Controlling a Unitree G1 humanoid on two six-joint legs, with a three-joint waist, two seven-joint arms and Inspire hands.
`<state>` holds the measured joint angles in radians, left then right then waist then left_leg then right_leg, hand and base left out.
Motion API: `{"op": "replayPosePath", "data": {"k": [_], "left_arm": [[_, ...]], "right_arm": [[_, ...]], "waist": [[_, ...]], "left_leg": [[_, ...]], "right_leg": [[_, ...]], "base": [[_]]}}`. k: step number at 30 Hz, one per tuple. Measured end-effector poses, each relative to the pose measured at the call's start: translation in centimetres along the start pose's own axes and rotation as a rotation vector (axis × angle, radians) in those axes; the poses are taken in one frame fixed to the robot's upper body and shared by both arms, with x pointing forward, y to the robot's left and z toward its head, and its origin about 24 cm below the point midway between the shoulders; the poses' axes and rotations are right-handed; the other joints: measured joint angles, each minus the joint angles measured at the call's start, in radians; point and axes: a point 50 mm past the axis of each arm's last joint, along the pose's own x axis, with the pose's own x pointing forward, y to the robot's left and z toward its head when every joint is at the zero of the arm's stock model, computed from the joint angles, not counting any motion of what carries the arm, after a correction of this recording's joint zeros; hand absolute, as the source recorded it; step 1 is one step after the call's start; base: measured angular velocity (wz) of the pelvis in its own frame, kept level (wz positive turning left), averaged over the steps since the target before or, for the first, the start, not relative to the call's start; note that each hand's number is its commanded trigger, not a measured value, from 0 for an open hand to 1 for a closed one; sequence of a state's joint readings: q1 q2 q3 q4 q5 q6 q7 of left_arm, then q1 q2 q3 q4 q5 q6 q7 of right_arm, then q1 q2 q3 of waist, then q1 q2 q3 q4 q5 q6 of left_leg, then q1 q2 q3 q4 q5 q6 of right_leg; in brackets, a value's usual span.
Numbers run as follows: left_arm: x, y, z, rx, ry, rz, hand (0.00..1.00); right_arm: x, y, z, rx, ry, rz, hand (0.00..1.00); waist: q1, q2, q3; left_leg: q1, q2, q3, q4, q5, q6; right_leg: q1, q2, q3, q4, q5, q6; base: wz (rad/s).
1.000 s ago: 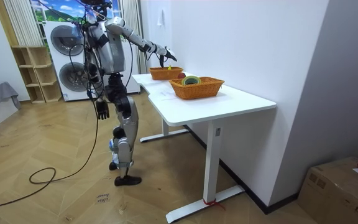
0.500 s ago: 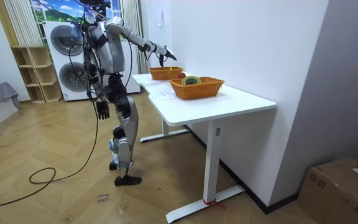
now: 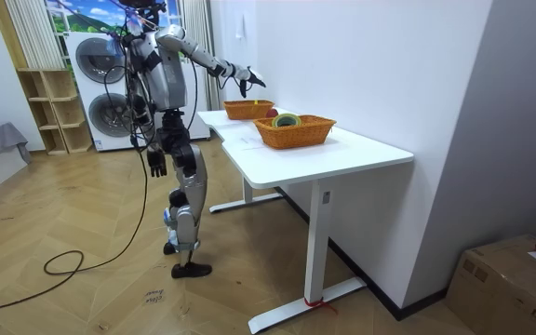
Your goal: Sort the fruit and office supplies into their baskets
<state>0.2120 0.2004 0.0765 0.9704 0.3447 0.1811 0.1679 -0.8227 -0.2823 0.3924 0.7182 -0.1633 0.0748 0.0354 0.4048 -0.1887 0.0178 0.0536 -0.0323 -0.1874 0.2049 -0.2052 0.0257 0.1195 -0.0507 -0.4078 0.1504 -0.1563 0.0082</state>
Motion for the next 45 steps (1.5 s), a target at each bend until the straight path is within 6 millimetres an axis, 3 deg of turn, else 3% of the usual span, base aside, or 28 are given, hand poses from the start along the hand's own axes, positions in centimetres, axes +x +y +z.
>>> {"op": "replayPosePath", "data": {"k": [7, 8, 13, 23, 29, 36, 45], "left_arm": [[-0.1, -0.5, 0.3, -0.007, -0.007, -0.01, 0.0], [-0.1, -0.5, 0.3, -0.008, -0.008, -0.01, 0.0], [-0.2, -0.5, 0.3, -0.009, -0.009, 0.015, 0.0], [-0.2, -0.9, 1.6, -0.023, -0.045, 0.013, 0.0], [-0.2, -1.0, 1.6, -0.024, -0.045, 0.009, 0.0], [-0.2, -1.2, 1.8, -0.009, -0.056, 0.004, 0.0], [-0.4, -1.8, 1.9, -0.029, -0.064, -0.011, 0.0]], "right_arm": [[-0.3, -2.2, 1.2, 0.033, -0.068, -0.117, 0.0], [-0.3, -2.4, 1.2, 0.047, -0.068, -0.131, 0.0], [-0.6, -4.0, 0.7, 0.146, -0.056, -0.238, 0.0], [-0.9, -5.6, -0.1, 0.296, -0.04, -0.317, 0.0], [-1.0, -5.9, -0.2, 0.276, -0.033, -0.357, 0.0], [-1.4, -5.5, -0.8, 0.256, -0.021, -0.379, 0.0], [-2.0, -4.4, -2.3, 0.274, 0.017, -0.371, 0.0]], "waist": [[-0.045, 0.035, -0.012], [-0.046, 0.033, -0.0156], [-0.064, 0.036, -0.0159], [-0.121, 0.059, 0.0012], [-0.152, 0.074, -0.0004], [-0.163, 0.094, -0.0117], [-0.186, 0.092, -0.0155]], "left_leg": [[0.007, 0.001, 0.018, -0.003, 0.0, 0.0], [0.008, 0.001, 0.018, -0.004, 0.0, 0.0], [0.012, 0.001, 0.022, -0.002, 0.0, 0.0], [0.021, 0.002, 0.036, -0.008, 0.001, 0.001], [0.022, 0.003, 0.053, -0.008, 0.001, 0.001], [0.027, 0.004, 0.082, -0.008, 0.001, 0.001], [0.027, 0.01, 0.115, -0.014, 0.001, 0.001]], "right_leg": [[0.002, 0.0, 0.011, 0.001, 0.0, 0.0], [0.002, 0.0, 0.012, 0.002, 0.0, 0.0], [0.004, 0.001, 0.024, 0.002, 0.0, 0.0], [0.01, 0.0, 0.037, 0.005, 0.0, 0.0], [0.0, 0.001, 0.052, 0.005, 0.001, -0.002], [-0.008, 0.001, 0.077, 0.005, 0.001, -0.002], [-0.022, 0.004, 0.104, 0.008, 0.004, -0.004]], "base": [[-0.05], [0.0], [-0.01], [-0.04], [-0.08], [-0.1], [-0.08]]}}
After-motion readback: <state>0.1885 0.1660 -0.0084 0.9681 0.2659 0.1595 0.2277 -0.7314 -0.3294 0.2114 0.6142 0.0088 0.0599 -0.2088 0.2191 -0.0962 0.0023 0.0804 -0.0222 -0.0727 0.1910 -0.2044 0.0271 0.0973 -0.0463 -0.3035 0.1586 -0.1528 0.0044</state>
